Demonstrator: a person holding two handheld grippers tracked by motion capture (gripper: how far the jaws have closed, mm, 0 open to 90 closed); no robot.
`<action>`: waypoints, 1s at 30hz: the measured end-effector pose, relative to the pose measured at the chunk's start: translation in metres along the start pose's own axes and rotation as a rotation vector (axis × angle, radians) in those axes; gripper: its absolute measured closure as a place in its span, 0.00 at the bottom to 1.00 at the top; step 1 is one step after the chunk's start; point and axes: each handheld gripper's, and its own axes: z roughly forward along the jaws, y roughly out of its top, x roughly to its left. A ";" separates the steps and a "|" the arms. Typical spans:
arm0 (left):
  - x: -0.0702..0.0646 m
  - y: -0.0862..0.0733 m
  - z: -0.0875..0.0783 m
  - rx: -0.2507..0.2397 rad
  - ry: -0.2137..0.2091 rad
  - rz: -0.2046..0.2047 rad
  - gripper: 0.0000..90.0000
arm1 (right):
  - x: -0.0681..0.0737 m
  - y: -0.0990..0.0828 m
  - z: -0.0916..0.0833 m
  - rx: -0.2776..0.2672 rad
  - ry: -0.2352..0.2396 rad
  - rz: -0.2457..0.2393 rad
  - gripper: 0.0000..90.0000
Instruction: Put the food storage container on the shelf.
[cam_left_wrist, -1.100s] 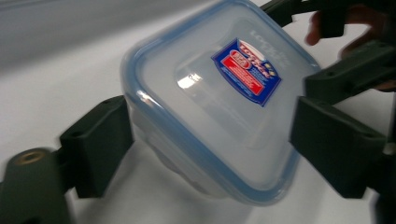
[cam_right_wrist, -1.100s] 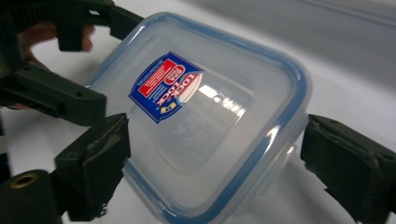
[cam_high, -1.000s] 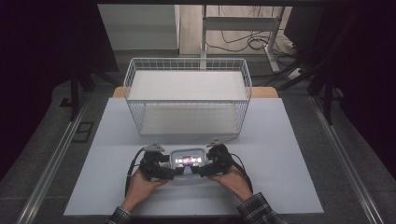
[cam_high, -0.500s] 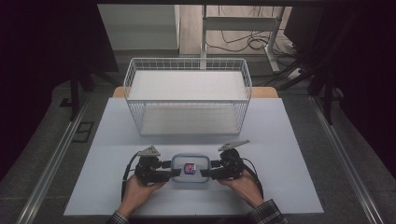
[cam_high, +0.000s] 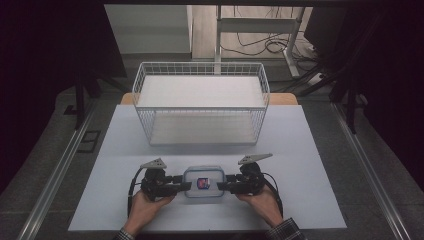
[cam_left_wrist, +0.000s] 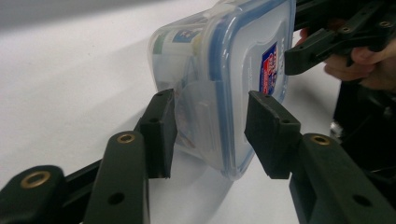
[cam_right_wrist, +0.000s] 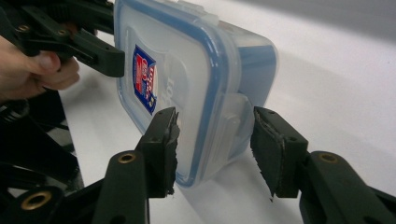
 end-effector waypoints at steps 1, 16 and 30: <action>0.001 0.000 0.000 -0.001 -0.009 -0.001 0.60 | -0.001 0.000 0.000 -0.001 0.005 0.005 0.58; 0.017 -0.003 -0.001 -0.020 -0.100 -0.023 0.61 | -0.010 -0.004 -0.005 -0.041 0.089 0.017 0.64; 0.018 0.004 -0.008 -0.056 -0.172 -0.045 0.65 | -0.011 -0.001 -0.013 -0.100 0.111 0.050 0.63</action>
